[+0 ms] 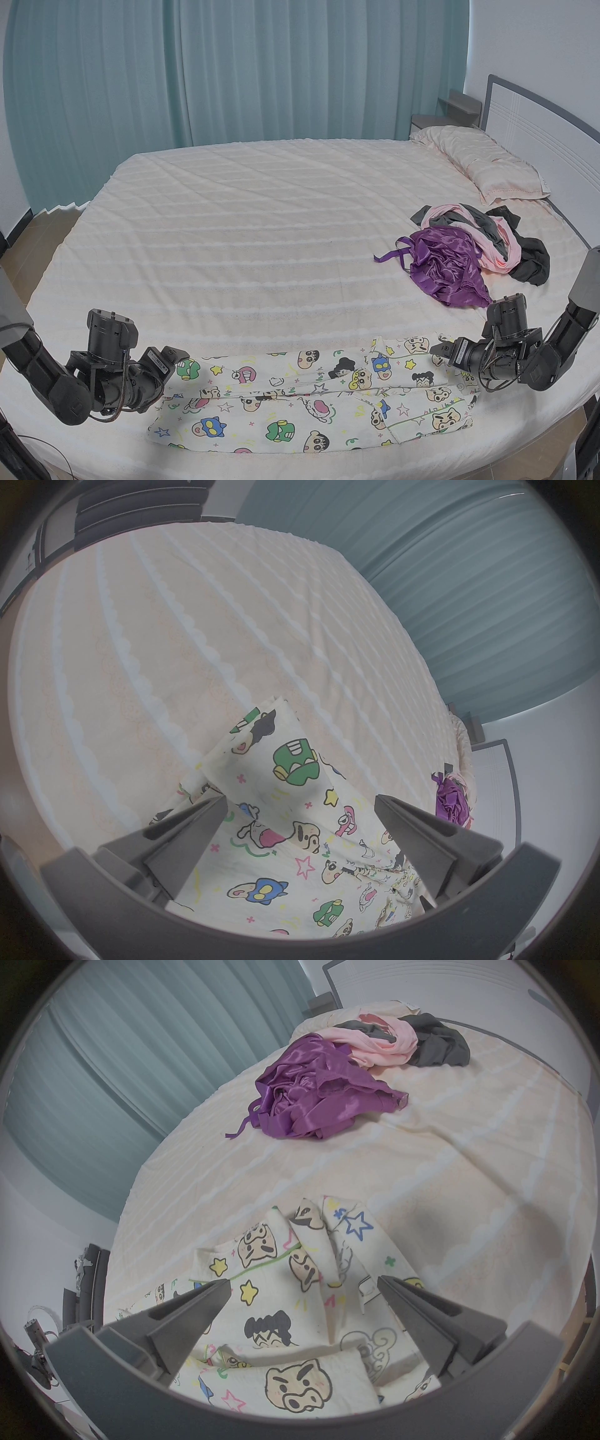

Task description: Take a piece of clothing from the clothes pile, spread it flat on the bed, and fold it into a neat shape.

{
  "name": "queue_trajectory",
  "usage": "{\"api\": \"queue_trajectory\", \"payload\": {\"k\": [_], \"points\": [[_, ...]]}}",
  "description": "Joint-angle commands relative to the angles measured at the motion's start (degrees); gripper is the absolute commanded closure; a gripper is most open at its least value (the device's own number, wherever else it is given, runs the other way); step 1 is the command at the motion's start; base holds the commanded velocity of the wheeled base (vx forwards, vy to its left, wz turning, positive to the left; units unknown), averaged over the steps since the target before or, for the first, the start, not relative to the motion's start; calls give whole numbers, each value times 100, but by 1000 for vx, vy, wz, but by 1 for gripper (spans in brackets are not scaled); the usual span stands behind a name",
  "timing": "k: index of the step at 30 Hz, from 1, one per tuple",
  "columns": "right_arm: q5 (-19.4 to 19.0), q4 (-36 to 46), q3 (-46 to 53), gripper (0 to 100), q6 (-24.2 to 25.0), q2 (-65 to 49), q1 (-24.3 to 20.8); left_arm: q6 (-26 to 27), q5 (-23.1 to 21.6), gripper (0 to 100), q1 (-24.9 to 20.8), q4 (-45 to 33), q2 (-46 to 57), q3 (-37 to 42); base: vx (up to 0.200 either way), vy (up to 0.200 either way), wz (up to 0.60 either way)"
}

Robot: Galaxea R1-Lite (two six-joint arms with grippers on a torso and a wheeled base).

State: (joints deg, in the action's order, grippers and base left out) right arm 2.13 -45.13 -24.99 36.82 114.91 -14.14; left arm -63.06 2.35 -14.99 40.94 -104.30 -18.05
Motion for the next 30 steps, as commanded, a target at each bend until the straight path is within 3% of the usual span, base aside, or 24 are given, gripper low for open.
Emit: {"api": "queue_trajectory", "payload": {"k": [1, 11, 12, 22, 30], "points": [[-108, -57, 47, 0, 1, 163, -19, -4, -24, 0, 5, 55, 33, 48, 0, 0, 0], [-345, -66, -32, 0, 10, 638, -80, -4, -147, 0, 137, 81, 50, 92, 0, 0, 0], [-345, -75, -76, 100, 19, 682, -71, -4, -183, 0, 172, 81, 42, 83, 0, 0, 0], [-310, -101, -15, 100, 27, 401, 87, -4, -191, 0, 251, 81, 24, 65, 0, 0, 0], [-319, -101, 223, 100, 10, 120, 254, 13, -226, 0, 594, 90, 6, -31, 0, 0, 0]]}}
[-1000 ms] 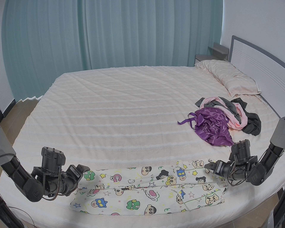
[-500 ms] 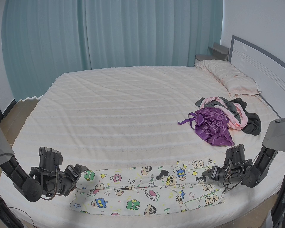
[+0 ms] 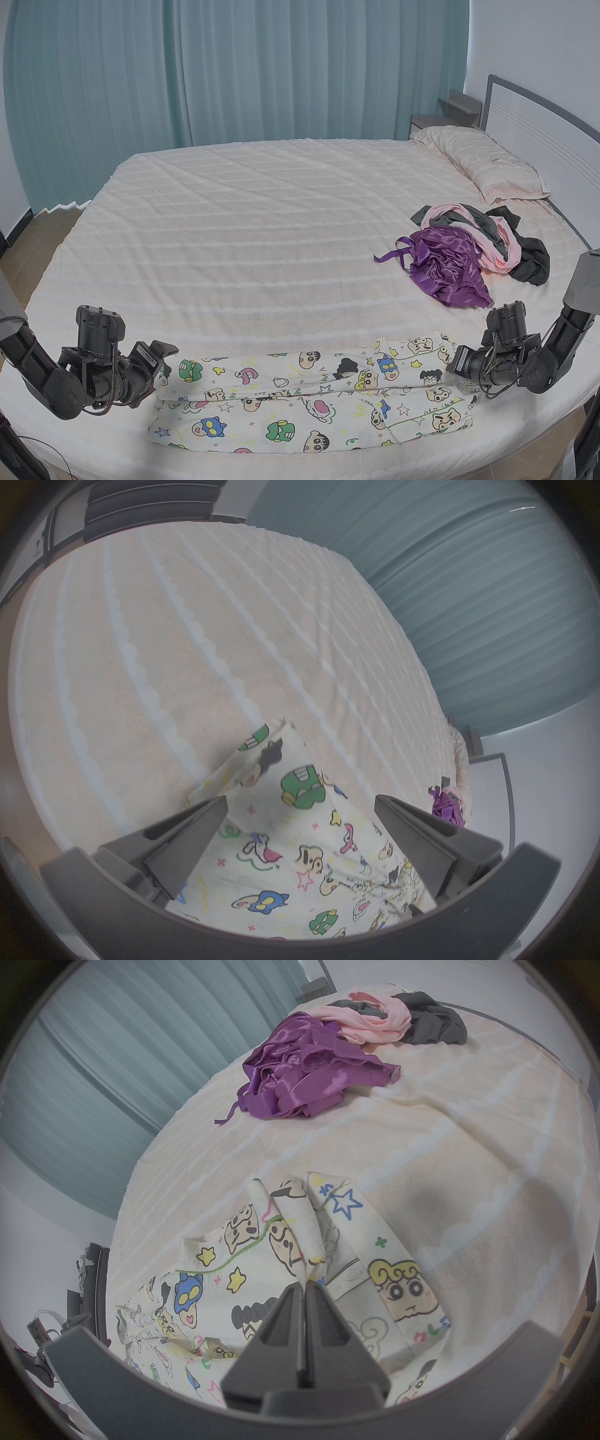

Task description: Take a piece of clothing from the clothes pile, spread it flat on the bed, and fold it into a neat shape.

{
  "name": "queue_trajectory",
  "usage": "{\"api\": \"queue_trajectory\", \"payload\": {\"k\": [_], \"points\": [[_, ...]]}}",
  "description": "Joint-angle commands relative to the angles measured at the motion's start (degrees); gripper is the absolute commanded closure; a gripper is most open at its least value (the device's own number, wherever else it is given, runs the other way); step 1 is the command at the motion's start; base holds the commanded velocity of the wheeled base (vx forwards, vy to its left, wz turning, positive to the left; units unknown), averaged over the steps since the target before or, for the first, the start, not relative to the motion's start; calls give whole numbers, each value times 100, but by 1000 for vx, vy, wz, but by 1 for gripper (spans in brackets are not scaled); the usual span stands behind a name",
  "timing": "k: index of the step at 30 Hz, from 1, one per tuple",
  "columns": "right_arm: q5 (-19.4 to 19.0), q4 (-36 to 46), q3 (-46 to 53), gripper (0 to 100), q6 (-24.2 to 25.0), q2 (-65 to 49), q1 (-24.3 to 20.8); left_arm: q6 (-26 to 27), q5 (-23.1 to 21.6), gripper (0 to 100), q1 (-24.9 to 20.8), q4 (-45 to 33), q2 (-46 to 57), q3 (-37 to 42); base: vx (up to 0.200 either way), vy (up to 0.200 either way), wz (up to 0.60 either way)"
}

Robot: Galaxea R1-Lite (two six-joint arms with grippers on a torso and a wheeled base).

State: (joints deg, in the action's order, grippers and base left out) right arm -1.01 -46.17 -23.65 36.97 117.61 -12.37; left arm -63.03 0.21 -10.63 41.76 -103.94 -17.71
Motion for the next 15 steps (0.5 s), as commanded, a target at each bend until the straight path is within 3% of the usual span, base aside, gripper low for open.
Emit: {"api": "queue_trajectory", "payload": {"k": [1, 9, 14, 15], "points": [[-13, 2, 124, 100, -6, -125, 86, 10, -47, 0, 272, -2, -39, -118, 0, 0, 0], [-4, 2, 308, 100, -24, -125, 104, 71, -328, 0, 773, -19, -215, -470, 0, 0, 0], [-31, -6, 308, 100, -24, 33, 68, 554, -451, 0, 799, -10, -839, -619, 0, 0, 0], [-31, -24, 300, 0, -15, 42, 77, 625, -451, 0, 799, -19, -971, -681, 0, 0, 0]]}}
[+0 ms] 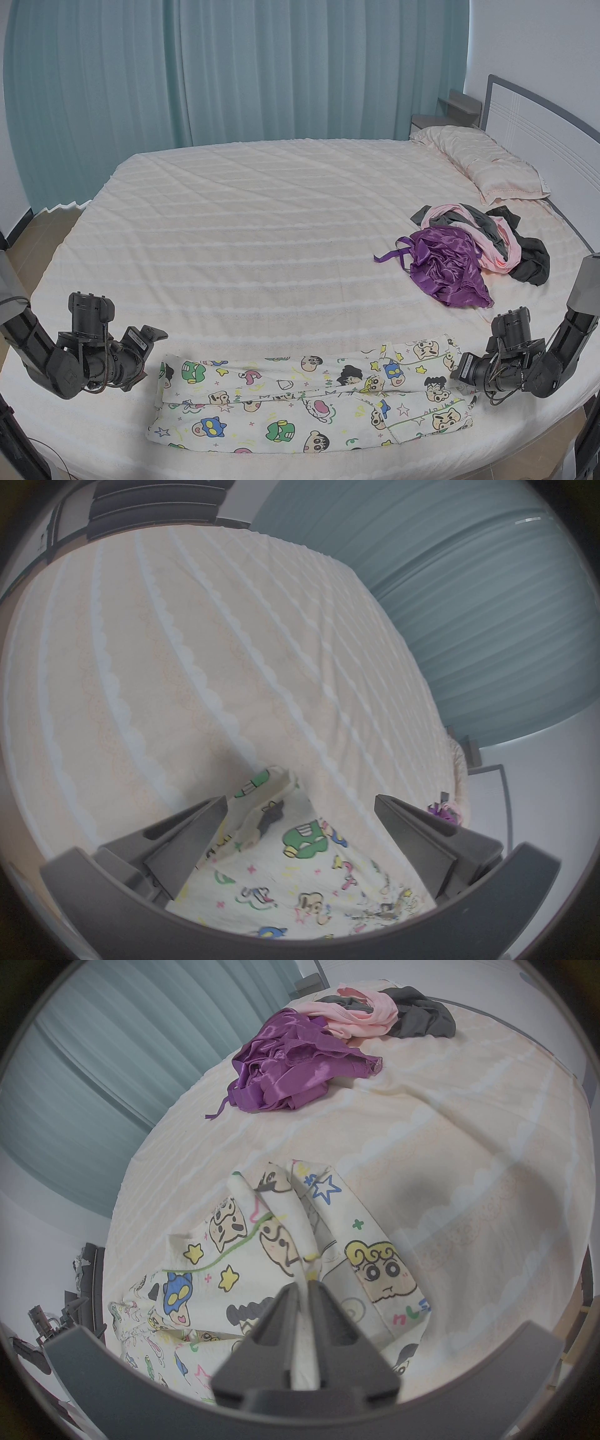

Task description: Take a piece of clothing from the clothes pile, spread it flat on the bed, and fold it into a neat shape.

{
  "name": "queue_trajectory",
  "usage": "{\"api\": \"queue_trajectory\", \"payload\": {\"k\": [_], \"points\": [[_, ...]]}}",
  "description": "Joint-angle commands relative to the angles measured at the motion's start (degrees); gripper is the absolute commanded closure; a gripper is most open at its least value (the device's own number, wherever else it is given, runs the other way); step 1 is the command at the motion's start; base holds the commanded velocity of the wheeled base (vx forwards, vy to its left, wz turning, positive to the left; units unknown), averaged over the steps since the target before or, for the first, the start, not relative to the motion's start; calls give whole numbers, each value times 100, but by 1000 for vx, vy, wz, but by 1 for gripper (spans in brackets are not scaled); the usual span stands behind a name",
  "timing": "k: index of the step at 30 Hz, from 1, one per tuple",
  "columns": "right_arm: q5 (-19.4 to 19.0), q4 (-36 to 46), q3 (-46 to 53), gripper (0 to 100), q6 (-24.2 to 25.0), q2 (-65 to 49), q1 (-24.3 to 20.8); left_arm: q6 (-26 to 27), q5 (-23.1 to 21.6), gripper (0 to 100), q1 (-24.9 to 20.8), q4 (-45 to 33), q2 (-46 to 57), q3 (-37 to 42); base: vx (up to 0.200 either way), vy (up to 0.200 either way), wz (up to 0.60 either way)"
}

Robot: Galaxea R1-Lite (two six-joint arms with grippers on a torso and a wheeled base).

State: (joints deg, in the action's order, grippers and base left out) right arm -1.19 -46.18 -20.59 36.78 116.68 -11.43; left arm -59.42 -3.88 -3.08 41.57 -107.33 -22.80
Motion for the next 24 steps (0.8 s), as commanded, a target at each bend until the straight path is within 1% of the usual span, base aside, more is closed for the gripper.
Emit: {"api": "queue_trajectory", "payload": {"k": [1, 2, 5, 7, 8, 9, 10, 13, 17, 19, 22, 24], "points": [[-21, -58, 11, 0, 5, 127, -17, 299, -43, 0, 45, 0, -711, -216, 0, 0, 0], [-21, -58, 11, 0, 5, 127, -17, 299, -43, 0, 45, 0, -711, -216, 0, 0, 0], [-91, -234, 125, 0, 5, 154, -43, 378, -272, 0, 36, 9, -887, -313, 0, 0, 0], [-100, -357, 161, 0, 5, 215, -43, 396, -570, 0, 45, 9, -887, -392, 0, 0, 0], [-100, -383, 169, 0, 5, 242, -52, 405, -632, 0, 45, 9, -878, -410, 0, 0, 0], [-100, -383, 169, 0, 5, 242, -52, 405, -632, 0, 45, 9, -878, -410, 0, 0, 0], [-109, -427, 222, 0, 5, 286, -52, 519, -711, 0, 27, 9, -869, -427, 0, 0, 0], [-100, -471, 240, 0, 5, 303, -52, 721, -764, 0, 27, 18, -860, -463, 0, 0, 0], [-109, -533, 248, 0, 5, 312, -52, 774, -781, 0, 18, 18, -851, -489, 0, 0, 0], [-100, -533, 248, 0, 5, 312, -61, 853, -869, 0, 18, 18, -851, -489, 0, 0, 0], [-100, -533, 248, 0, 5, 303, -69, 1046, -1177, 0, 27, 18, -851, -498, 0, 0, 0], [-100, -533, 248, 0, 5, 303, -69, 1073, -1221, 0, 27, 18, -869, -506, 0, 0, 0]]}}
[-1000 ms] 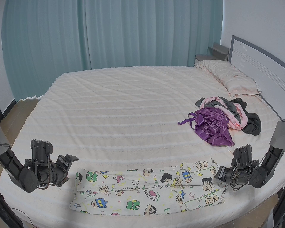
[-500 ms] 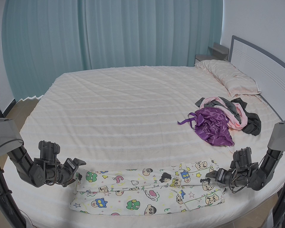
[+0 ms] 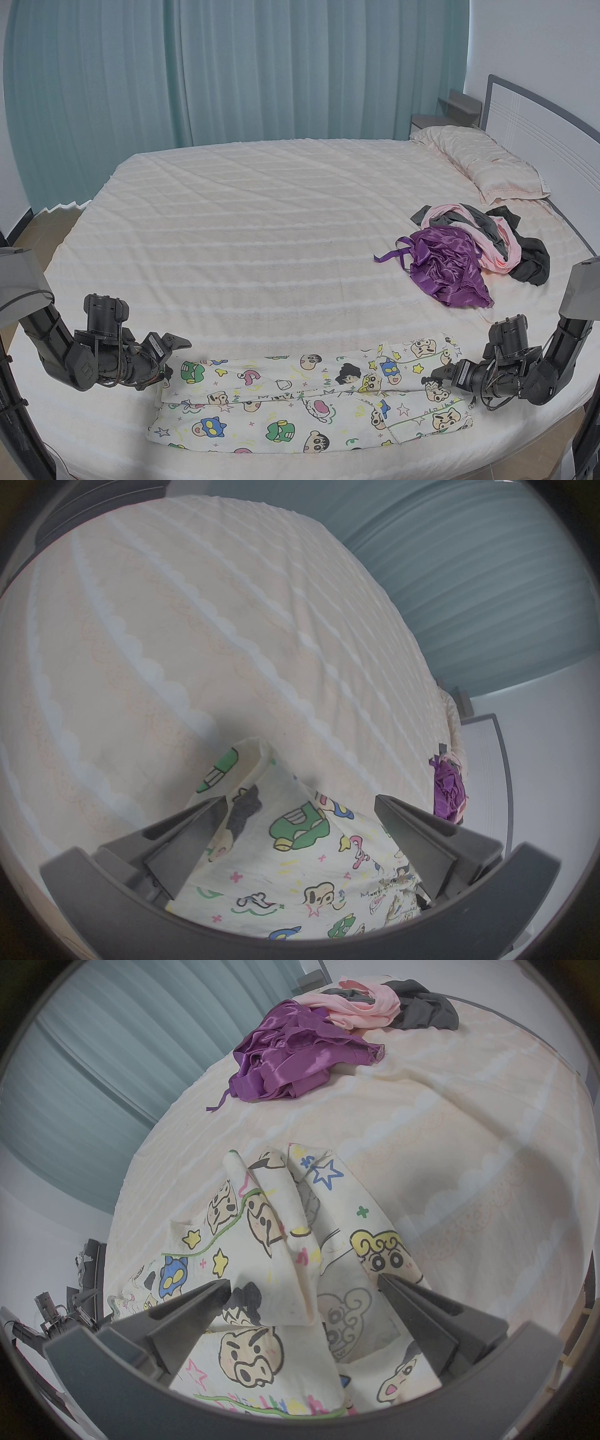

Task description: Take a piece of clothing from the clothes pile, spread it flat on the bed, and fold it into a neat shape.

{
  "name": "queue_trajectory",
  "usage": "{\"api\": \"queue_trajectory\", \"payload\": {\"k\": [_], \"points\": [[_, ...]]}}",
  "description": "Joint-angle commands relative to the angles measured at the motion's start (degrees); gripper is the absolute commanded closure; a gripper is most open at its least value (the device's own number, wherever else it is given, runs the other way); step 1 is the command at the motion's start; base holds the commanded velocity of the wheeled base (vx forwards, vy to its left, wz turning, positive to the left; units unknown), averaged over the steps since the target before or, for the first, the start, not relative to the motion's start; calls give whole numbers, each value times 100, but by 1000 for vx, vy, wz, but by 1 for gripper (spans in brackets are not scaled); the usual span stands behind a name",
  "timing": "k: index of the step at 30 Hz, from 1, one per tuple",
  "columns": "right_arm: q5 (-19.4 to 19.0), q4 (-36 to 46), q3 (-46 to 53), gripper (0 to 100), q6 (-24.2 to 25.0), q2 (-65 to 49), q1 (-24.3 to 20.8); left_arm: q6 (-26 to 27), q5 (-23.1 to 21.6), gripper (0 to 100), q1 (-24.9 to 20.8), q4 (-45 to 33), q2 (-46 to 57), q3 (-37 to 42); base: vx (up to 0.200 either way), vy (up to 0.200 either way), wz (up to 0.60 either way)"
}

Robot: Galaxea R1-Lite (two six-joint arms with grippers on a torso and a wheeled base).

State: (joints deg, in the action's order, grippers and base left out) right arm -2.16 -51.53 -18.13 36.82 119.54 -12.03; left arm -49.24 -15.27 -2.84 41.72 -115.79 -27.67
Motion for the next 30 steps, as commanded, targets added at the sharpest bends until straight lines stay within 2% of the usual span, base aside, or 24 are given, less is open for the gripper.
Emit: {"api": "queue_trajectory", "payload": {"k": [1, 3, 4, 17, 30], "points": [[-4, 3, 2, 0, 1, 17, -10, 81, -81, 0, 3, 3, -32, -36, 0, 0, 0], [-4, 3, 2, 0, 1, 17, -10, 125, -72, 0, 12, -6, -67, -107, 0, 0, 0], [-4, 3, 2, 0, 1, 17, -10, 143, -72, 100, 12, -6, -111, -116, 0, 0, 0], [-4, 3, 2, 0, 1, 17, -54, 178, -11, 100, 407, -6, -208, -309, 0, 0, 0], [5, 3, 2, 0, 10, 17, -98, 151, -28, 100, 486, -50, -251, -713, 0, 0, 0]]}}
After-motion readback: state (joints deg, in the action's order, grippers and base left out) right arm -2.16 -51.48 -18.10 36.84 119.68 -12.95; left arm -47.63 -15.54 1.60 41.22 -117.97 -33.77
